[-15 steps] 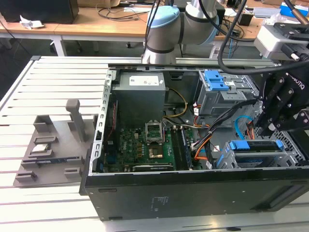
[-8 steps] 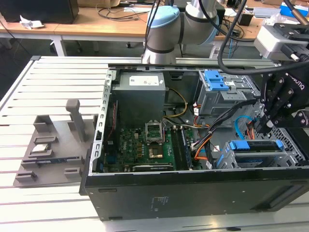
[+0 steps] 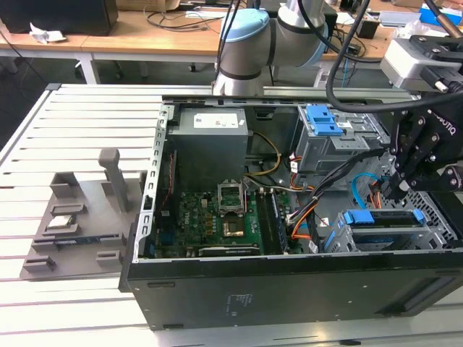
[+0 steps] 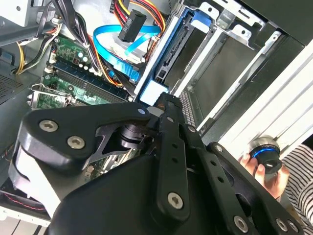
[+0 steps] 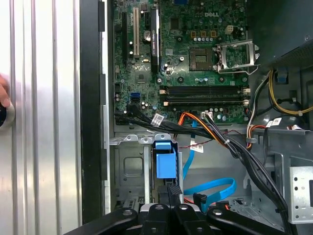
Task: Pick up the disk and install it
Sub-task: 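Insert the first disk wire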
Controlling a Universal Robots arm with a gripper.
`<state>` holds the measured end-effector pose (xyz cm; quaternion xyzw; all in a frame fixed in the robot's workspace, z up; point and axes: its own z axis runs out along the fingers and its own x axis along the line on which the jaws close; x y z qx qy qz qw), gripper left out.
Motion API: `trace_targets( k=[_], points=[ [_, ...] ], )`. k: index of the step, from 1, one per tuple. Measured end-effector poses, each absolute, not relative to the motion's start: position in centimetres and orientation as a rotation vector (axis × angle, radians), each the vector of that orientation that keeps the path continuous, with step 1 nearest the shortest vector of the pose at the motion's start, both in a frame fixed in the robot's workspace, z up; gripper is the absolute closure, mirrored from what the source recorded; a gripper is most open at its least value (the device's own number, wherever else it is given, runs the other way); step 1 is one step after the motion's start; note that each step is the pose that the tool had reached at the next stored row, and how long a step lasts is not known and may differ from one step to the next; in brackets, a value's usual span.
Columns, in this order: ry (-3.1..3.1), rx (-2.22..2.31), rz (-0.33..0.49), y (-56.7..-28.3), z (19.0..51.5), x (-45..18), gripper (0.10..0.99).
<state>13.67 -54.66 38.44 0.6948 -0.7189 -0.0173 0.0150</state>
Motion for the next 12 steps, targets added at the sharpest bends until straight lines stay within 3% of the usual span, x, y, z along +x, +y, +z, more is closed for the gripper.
trace_targets(
  k=[12],
  points=[
    [-2.237,2.162,-0.053,-54.3,38.4,16.1,0.980]
  ],
)
